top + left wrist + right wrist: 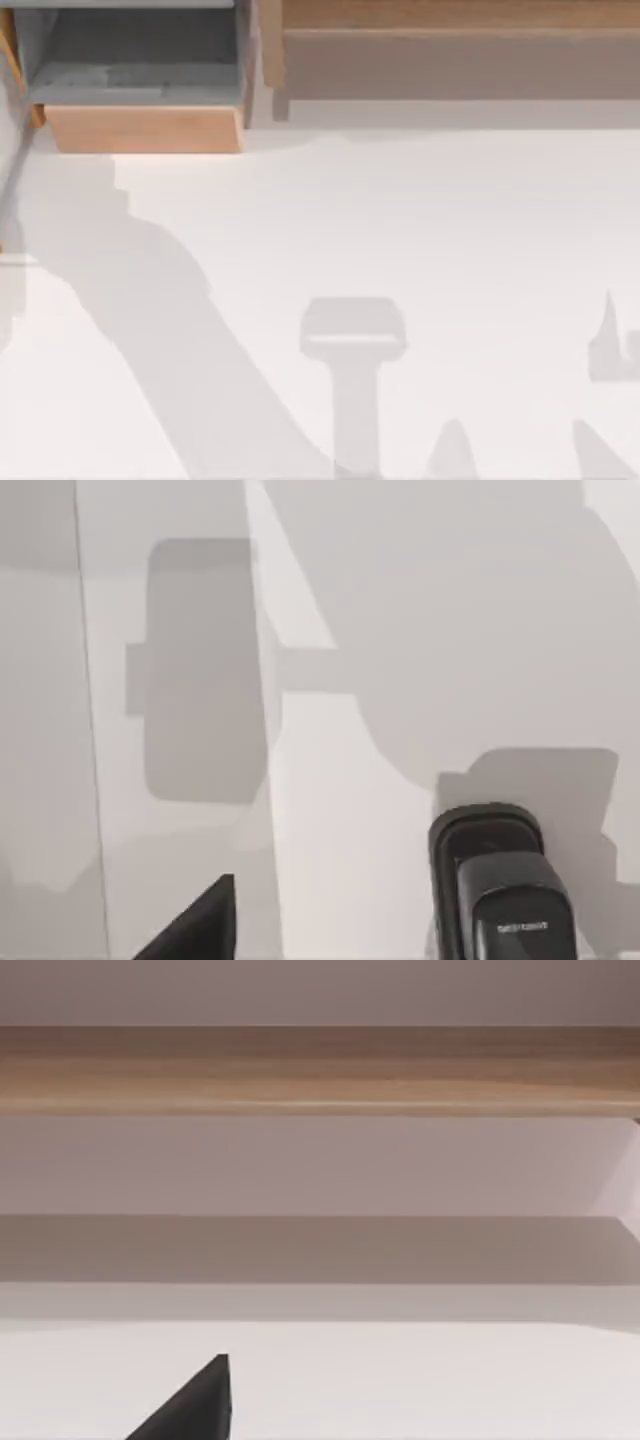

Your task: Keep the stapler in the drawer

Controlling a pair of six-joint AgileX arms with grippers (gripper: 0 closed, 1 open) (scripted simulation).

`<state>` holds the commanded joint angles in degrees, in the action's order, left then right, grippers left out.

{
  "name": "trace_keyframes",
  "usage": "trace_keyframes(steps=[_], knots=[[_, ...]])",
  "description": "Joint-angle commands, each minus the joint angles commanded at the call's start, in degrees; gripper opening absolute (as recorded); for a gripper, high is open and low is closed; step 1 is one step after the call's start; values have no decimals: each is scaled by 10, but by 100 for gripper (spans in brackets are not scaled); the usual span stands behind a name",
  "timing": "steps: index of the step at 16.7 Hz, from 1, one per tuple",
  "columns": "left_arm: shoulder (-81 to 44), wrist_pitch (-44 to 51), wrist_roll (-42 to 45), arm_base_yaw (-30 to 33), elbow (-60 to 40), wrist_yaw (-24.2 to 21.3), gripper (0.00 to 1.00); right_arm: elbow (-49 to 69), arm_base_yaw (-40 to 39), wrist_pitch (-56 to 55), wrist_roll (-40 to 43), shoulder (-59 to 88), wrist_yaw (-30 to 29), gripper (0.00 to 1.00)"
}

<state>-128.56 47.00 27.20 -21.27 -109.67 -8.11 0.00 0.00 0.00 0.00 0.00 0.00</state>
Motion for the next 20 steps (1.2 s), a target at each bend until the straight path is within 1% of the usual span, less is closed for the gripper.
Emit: trace_keyframes(steps=[3,6,11,15,18,20], knots=[[63,-117,58,-29,64,-29,100,0,0,0,0,0,0,100],[121,-263,128,-82,149,-59,100,0,0,0,0,0,0,100],[189,-546,264,-189,320,-115,100,0,0,0,0,0,0,100],[211,-783,377,-259,472,-168,100,0,0,0,0,0,0,100],[207,-950,456,-287,583,-211,100,0,0,0,0,0,0,100],[198,-1052,504,-289,650,-241,100,0,0,0,0,0,0,100]])
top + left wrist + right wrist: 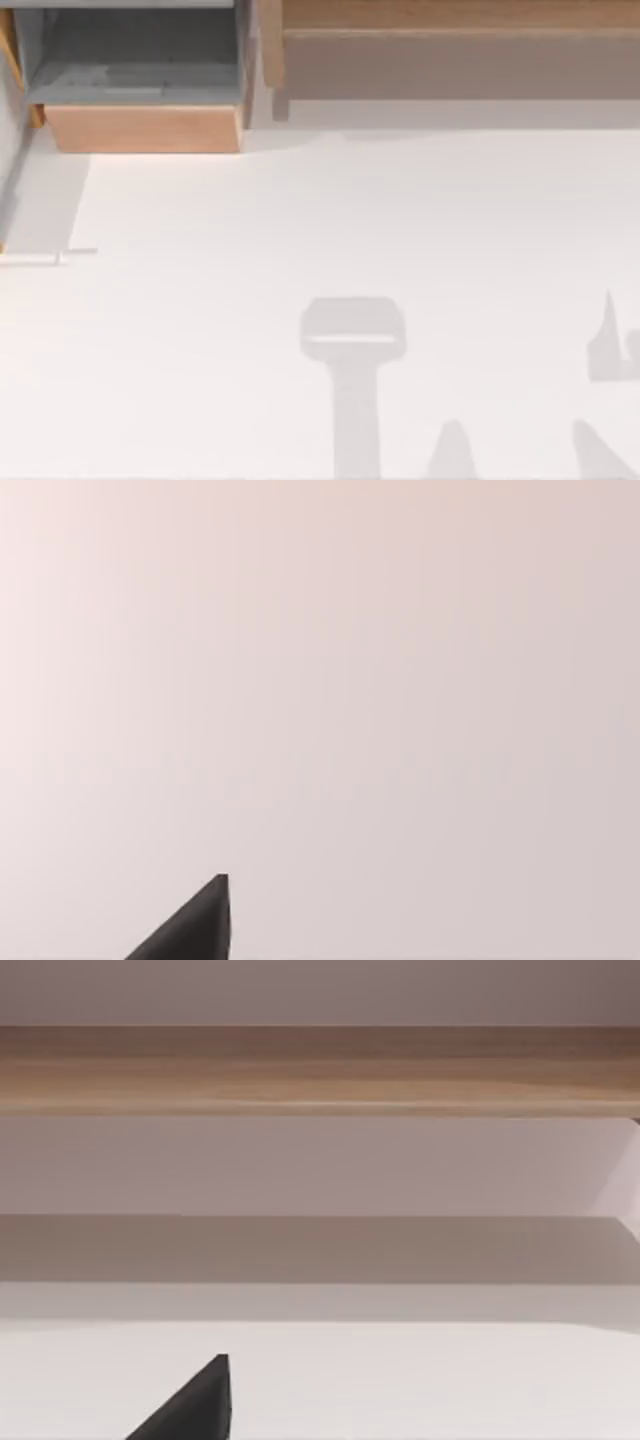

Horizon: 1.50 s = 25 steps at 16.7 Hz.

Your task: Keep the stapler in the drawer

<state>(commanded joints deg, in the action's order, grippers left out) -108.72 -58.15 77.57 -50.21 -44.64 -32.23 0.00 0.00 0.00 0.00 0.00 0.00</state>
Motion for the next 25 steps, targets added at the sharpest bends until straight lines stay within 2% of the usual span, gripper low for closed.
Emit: trace_keyframes(steps=[5,9,17,22,25], knots=[[-31,-201,92,42,131,-72,100,0,0,0,0,0,0,100],[-51,-289,131,83,188,-109,100,0,0,0,0,0,0,100],[-53,-299,135,90,193,-112,100,0,0,0,0,0,0,100],[-71,-276,135,123,153,-81,100,0,0,0,0,0,0,100],[-71,-275,135,125,151,-80,100,0,0,0,0,0,0,100]])
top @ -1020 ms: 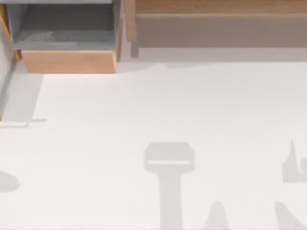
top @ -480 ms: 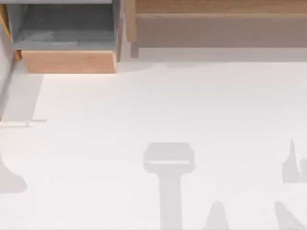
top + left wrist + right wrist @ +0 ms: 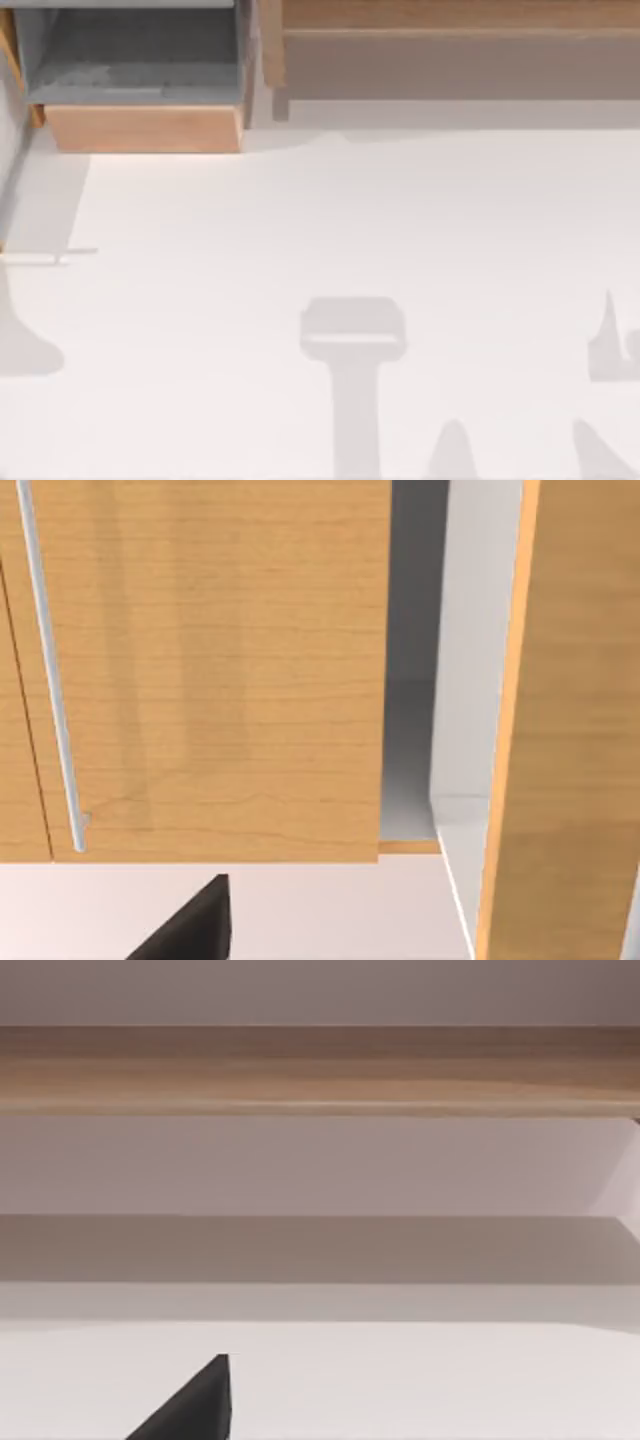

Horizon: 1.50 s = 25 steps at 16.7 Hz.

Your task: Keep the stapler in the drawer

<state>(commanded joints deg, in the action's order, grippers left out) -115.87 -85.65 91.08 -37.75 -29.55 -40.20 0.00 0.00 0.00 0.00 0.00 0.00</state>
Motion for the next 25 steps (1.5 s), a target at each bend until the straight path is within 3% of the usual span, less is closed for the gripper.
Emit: trace_keyframes(steps=[1,14,25], knots=[[0,0,0,0,0,0,100,0,0,0,0,0,0,100],[0,0,0,0,0,0,2,0,0,0,0,0,0,100],[-12,13,-2,6,-9,5,0,0,0,0,0,0,0,100]])
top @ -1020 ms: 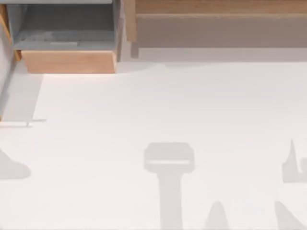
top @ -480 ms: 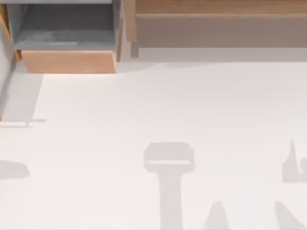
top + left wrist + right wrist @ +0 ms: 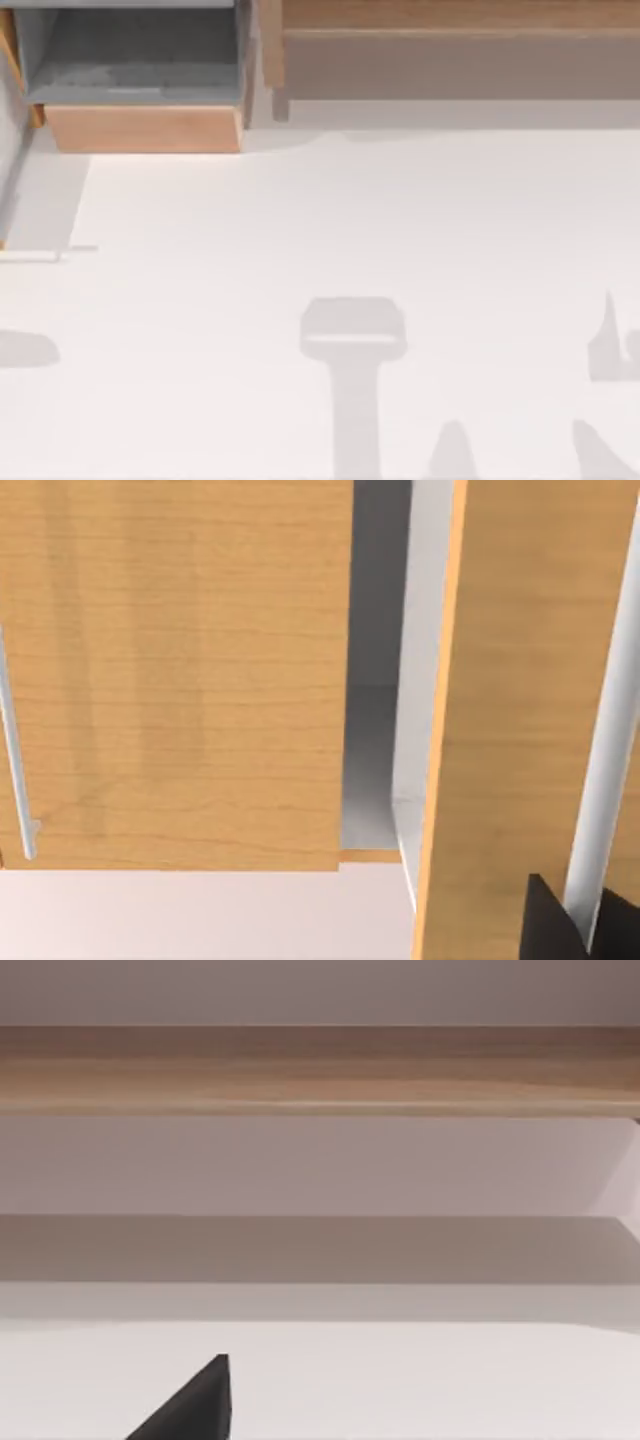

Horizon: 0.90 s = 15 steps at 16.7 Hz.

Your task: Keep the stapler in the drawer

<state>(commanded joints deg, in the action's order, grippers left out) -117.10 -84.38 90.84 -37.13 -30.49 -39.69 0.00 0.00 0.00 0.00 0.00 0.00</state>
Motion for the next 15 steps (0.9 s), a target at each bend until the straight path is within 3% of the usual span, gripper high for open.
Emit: trace_keyframes(steps=[7,15], knots=[[-45,62,-2,61,-114,63,0,0,0,0,0,0,0,100],[-67,87,-4,74,-154,76,0,0,0,0,0,0,0,100]])
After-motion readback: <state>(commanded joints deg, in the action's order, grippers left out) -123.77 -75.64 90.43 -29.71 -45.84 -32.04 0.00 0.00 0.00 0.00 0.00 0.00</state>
